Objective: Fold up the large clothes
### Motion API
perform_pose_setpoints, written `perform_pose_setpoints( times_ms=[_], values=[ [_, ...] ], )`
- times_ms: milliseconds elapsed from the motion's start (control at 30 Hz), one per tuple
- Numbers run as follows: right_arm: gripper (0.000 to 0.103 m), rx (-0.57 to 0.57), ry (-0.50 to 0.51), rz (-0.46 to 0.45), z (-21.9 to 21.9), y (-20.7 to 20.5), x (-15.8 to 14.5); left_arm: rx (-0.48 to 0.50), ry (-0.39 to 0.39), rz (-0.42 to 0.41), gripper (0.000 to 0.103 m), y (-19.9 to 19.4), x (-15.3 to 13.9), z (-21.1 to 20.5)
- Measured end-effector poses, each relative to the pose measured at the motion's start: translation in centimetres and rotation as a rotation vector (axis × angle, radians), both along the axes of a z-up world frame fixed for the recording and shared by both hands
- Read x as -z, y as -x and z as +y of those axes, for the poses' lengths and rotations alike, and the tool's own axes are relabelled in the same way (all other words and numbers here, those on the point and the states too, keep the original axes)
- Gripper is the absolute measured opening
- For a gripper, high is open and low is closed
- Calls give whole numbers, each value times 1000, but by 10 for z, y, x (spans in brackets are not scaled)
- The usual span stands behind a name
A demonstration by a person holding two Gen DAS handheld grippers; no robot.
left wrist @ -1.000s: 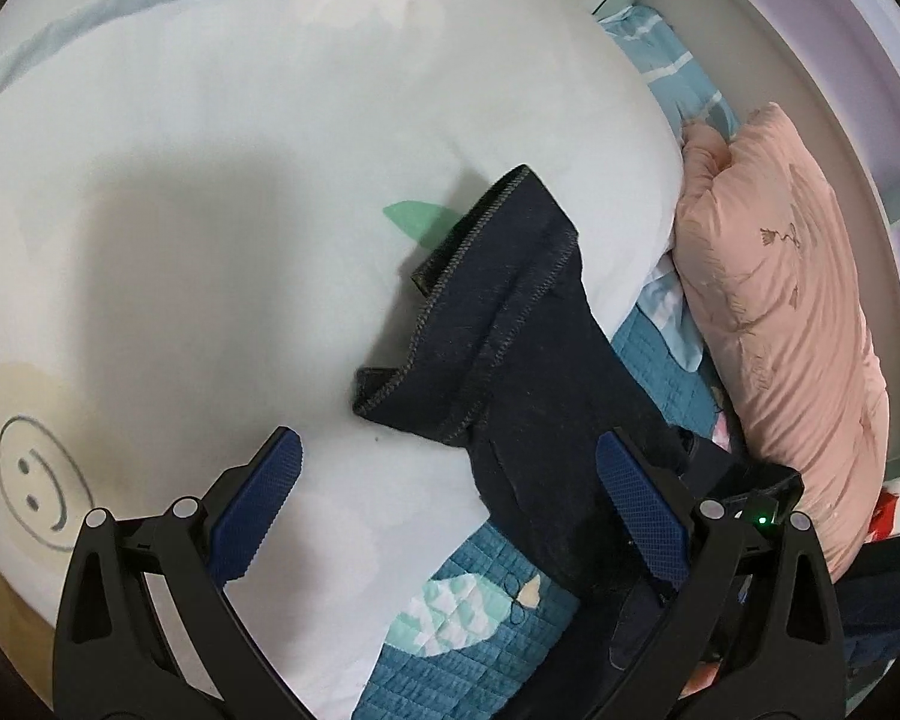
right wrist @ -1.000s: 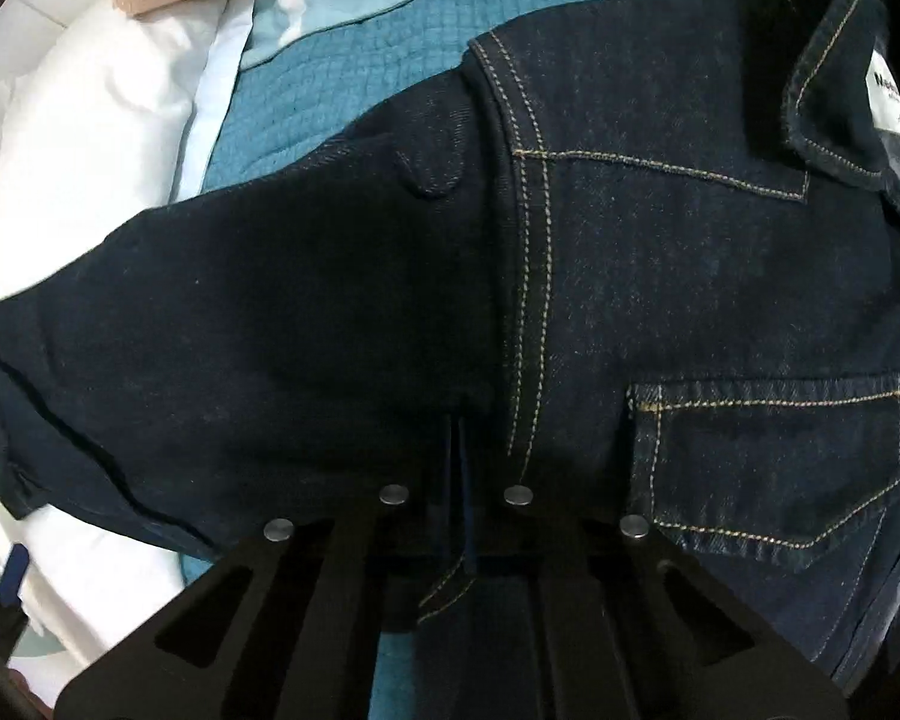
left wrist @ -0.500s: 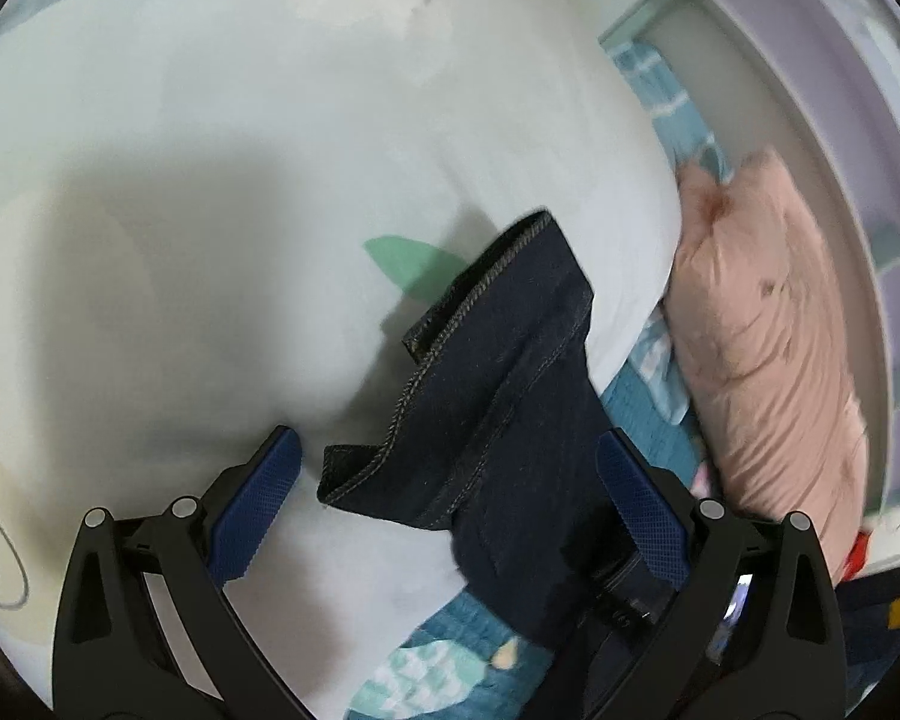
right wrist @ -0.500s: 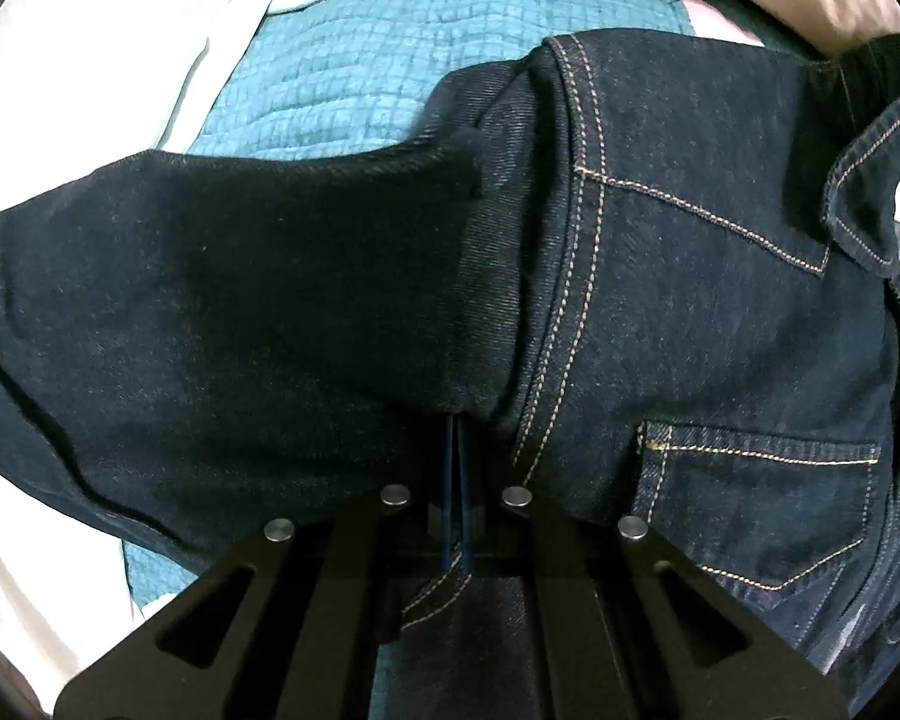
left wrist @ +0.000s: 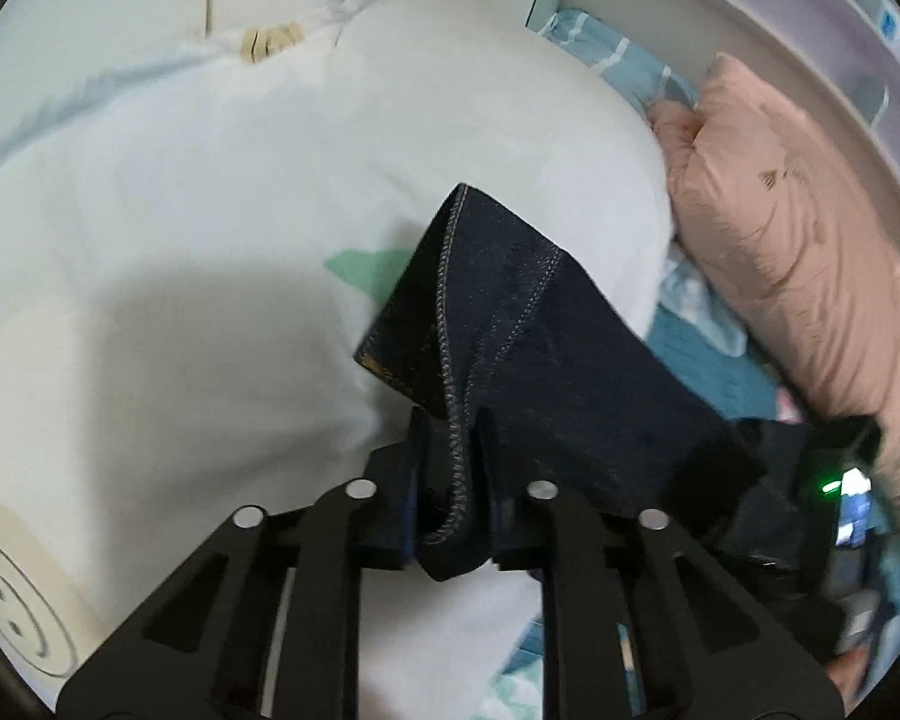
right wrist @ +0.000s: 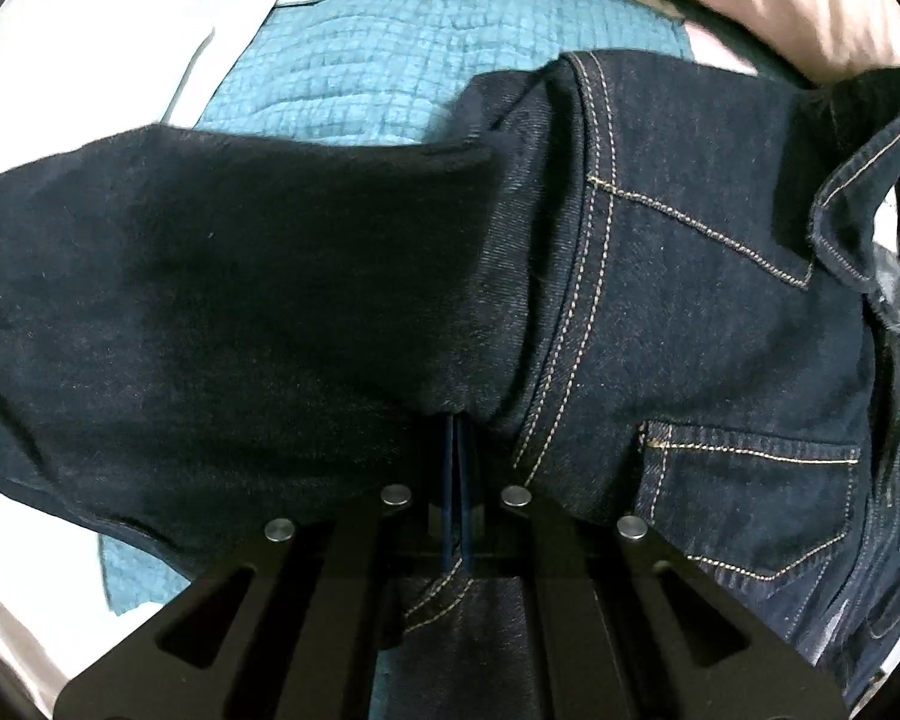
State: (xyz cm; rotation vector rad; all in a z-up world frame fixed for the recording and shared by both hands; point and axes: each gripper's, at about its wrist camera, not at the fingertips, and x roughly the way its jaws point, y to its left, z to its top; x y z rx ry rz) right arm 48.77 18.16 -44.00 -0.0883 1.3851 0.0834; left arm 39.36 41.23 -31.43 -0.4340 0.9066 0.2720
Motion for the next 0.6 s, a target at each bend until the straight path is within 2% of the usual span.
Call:
perform_pose_setpoints(
  times_ms=[100, 167, 233, 367, 467, 600],
  values=[
    [3, -29, 73, -52, 17, 12, 0, 7, 29, -8, 13, 1, -2, 2],
    [3, -55, 131, -84, 30, 20, 4, 15, 0, 14, 13, 0, -1, -1],
    [3, -85, 179, -104, 41, 25, 6, 6, 10, 21, 13, 6, 2, -3],
    [3, -78, 152, -124, 45, 33, 7, -26, 23, 20, 13, 11, -6, -8],
    [3, -109, 111, -114, 39, 36, 4, -35, -31, 18, 13, 10, -16, -22],
    [3, -114, 1, -90, 28, 35, -4, -49, -65, 27, 13, 6, -27, -39]
  ],
)
